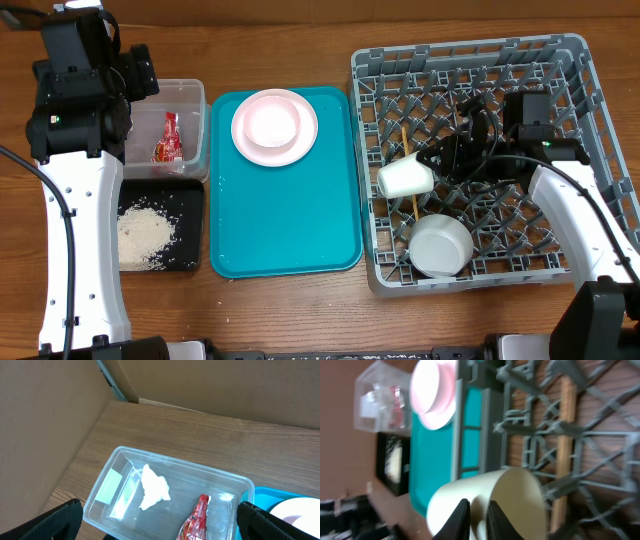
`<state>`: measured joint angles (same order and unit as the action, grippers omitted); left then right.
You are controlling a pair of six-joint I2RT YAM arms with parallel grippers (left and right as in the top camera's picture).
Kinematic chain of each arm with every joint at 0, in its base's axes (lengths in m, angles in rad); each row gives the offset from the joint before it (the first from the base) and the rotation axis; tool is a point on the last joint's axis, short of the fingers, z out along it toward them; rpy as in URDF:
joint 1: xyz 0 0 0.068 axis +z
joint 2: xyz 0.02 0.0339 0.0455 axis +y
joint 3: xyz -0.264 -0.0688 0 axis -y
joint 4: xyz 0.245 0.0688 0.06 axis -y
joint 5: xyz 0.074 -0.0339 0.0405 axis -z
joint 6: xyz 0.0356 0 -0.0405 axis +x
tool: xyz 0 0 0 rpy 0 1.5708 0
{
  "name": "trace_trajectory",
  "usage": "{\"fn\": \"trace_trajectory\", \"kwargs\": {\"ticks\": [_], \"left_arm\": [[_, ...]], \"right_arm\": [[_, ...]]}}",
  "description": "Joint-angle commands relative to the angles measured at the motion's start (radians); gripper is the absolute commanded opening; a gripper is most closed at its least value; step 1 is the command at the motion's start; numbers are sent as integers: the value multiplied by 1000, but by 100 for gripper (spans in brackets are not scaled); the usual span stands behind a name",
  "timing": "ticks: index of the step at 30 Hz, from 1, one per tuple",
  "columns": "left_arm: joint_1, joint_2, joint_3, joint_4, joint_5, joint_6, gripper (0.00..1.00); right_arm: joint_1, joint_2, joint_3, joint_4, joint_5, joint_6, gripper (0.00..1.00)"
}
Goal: Sort waste into correct bins and load items into the dishwasher
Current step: 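Lower the cup into the rack and open the right gripper, then move the right gripper back to the pink bowl on the plate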
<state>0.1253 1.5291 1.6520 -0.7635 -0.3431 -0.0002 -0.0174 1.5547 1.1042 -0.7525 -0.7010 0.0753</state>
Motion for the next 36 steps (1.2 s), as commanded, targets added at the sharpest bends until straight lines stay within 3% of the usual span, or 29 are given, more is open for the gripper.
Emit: {"fn": "trace_trajectory", "kwargs": {"ticks": [1,11,20,26,36], "left_arm": [[-1,1,13,4,4,-11,100],[-1,1,13,4,4,-11,100],[-1,1,13,4,4,-11,100],[-1,1,13,4,4,-11,100],[-1,1,13,4,4,-11,100]], "right_arm": [[-5,26,-25,-23,233,-21,13],[-5,25,13,-27,274,55,28],[56,23,287,-136,257,115,34],[209,23,404,-58,317,116,34],[697,153,401,334,718,41,38]]}}
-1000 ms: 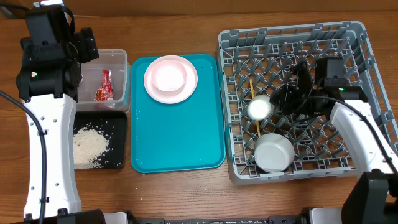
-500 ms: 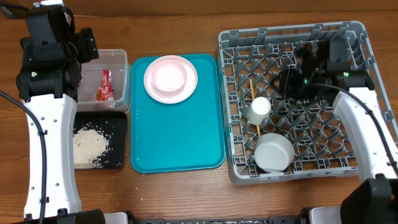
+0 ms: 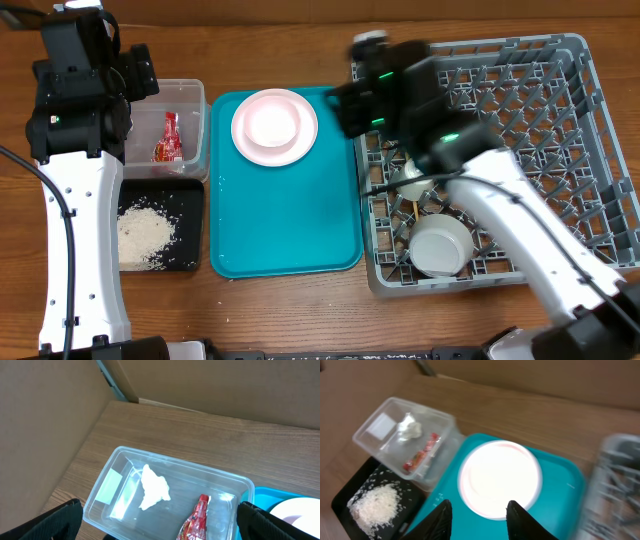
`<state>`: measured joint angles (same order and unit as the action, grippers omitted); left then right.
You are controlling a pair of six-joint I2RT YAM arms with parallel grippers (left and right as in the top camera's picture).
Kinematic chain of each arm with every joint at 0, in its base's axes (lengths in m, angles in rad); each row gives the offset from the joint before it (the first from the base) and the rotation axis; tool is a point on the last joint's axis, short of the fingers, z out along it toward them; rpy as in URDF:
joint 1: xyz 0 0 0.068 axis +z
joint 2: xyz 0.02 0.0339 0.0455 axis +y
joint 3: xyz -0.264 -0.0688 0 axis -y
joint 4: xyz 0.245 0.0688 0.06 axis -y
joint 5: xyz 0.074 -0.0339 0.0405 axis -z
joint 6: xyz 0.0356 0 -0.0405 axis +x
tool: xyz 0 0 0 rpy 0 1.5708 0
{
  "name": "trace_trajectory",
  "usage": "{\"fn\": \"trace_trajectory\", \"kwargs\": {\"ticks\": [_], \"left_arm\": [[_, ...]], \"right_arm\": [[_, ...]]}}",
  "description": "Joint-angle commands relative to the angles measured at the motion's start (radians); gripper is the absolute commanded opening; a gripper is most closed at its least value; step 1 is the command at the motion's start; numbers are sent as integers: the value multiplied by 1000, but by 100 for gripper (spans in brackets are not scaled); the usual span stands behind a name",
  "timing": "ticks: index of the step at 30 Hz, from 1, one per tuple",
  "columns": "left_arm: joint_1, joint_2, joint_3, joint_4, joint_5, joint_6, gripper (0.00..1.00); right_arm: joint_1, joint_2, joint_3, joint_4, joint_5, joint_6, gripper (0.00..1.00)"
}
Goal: Sort waste into correct bins and load items into the dishwasher
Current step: 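Move the right gripper back to the pink bowl on the plate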
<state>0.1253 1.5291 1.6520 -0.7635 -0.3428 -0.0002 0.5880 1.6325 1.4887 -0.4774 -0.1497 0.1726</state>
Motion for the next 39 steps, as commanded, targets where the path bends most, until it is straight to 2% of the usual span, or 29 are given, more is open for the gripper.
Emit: {"fn": "trace_trajectory", "kwargs": {"ticks": [1,3,7,8,10,12,16,24,27,32,39], "left_arm": [[-1,1,13,4,3,-11,100],[-1,1,13,4,3,-11,100],[-1,1,13,4,3,-11,100],[-1,1,13,4,3,-11,100],[-1,1,13,4,3,-11,100],[-1,1,13,4,3,-11,100],[-1,1,13,4,3,-11,100],[-1,1,13,4,3,-11,100],[-1,1,13,4,3,-11,100],[-1,1,13,4,3,-11,100],[-1,1,13,4,3,-11,100]], "right_arm": [[120,106,17,93,187,-82,41],[173,196,17,184,206,-162,45],[203,308,17,277,205,-243,48],[204,341,17,299,205,-259,50],[204,401,17,342,204,-260,63],[200,452,17,373,204,-260,69],[195,519,17,392,204,-260,70],[194,532,16,340,205,-260,69],[190,532,16,319,205,-260,65],[179,532,16,304,205,-260,63],[155,532,16,350,205,-260,57]]}}
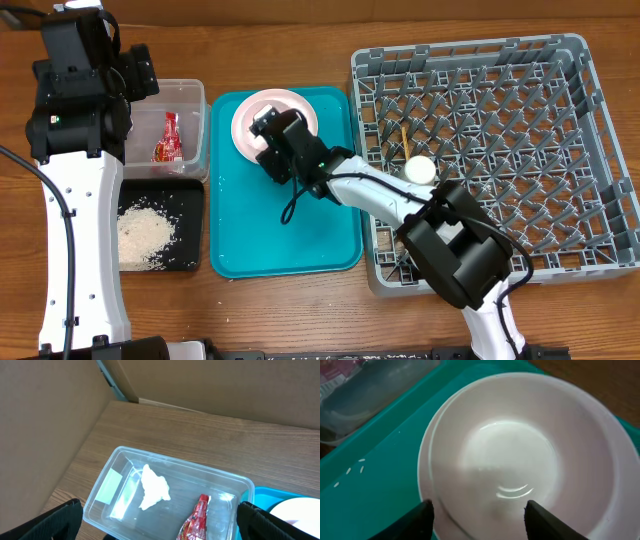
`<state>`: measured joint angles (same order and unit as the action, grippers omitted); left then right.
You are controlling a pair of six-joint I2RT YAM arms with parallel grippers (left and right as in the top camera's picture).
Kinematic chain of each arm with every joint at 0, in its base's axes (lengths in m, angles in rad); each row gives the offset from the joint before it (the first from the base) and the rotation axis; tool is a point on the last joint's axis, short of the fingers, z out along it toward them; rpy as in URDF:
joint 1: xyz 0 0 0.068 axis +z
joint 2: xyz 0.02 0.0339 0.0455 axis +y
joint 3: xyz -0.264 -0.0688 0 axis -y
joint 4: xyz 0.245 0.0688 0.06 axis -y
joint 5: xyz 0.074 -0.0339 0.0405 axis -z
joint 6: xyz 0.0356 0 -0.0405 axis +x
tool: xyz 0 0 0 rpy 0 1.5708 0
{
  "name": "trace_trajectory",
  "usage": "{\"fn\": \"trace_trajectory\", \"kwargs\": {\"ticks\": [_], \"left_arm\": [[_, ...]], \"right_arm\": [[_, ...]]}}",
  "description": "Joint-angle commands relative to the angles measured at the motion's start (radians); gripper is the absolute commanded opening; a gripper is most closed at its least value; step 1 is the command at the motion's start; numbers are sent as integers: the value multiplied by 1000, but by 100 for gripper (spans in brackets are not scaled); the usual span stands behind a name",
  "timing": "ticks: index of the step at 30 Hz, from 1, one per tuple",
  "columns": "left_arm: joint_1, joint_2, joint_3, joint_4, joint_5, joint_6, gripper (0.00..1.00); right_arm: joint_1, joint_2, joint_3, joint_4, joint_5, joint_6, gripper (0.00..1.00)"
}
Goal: Sort waste into correct bins and load items into the dishwasher
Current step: 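Move the right gripper back to the pink bowl on the plate, then close the right gripper on the pink bowl rim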
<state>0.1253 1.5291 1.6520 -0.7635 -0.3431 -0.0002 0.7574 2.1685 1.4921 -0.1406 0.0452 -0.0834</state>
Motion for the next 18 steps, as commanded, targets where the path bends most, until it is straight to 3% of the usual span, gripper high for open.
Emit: {"fn": "trace_trajectory", "kwargs": {"ticks": [1,18], "left_arm": [[-1,1,13,4,4,-11,100],[-1,1,13,4,4,-11,100]], "right_arm": [[-18,-4,13,17,10,-4,56],[-13,2,13,61,-111,-242,54]]}}
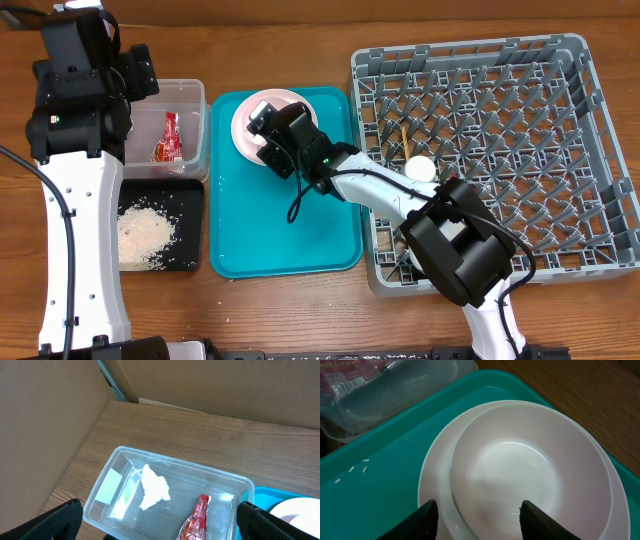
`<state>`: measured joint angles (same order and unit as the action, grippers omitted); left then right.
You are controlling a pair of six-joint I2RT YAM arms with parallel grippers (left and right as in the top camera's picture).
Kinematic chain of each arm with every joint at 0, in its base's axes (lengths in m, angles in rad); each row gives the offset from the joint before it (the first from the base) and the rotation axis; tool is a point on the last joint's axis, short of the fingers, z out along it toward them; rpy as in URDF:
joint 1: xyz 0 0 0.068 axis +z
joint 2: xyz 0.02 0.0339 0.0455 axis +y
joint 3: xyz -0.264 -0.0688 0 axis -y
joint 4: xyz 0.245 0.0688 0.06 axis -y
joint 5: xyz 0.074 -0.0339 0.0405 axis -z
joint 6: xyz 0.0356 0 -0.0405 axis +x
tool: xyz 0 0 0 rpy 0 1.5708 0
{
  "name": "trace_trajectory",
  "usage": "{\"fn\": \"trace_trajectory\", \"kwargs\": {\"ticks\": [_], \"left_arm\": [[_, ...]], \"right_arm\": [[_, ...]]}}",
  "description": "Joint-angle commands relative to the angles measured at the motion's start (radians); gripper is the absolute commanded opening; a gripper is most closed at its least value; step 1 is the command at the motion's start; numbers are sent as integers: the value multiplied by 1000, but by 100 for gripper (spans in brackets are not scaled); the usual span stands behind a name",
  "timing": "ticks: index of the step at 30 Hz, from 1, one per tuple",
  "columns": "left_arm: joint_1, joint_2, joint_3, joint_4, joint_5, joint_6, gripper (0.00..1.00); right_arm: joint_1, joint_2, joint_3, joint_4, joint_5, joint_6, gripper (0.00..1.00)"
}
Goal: Sort waste into correct bins and load items into the dishwasher
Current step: 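Close the right gripper on the pink bowl rim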
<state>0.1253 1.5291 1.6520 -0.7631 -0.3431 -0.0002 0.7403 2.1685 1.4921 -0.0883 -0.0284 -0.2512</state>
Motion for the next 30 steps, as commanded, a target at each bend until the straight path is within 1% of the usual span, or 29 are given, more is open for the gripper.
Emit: {"fn": "trace_trajectory", "kwargs": {"ticks": [1,6,12,18,21,23,29,30], "left_arm": [[-1,1,13,4,4,-11,100],[-1,1,13,4,4,-11,100],[-1,1,13,4,4,-11,100],[-1,1,13,4,4,-11,100],[-1,1,13,4,4,-11,100],[-1,1,13,4,4,-11,100],[-1,1,13,4,4,-11,100],[-1,1,13,4,4,-11,100]], "right_arm": [[5,2,13,8,-50,-100,54],[6,2,13,8,-64,-196,54],[5,8,13,12,-63,-204,54],[5,63,13,38,-55,-259,53],[5,67,13,40,-52,-258,45],[5,65,13,53,-52,-257,40],[12,57,13,65,-52,-247,37],[12,52,13,65,-52,-247,33]]}}
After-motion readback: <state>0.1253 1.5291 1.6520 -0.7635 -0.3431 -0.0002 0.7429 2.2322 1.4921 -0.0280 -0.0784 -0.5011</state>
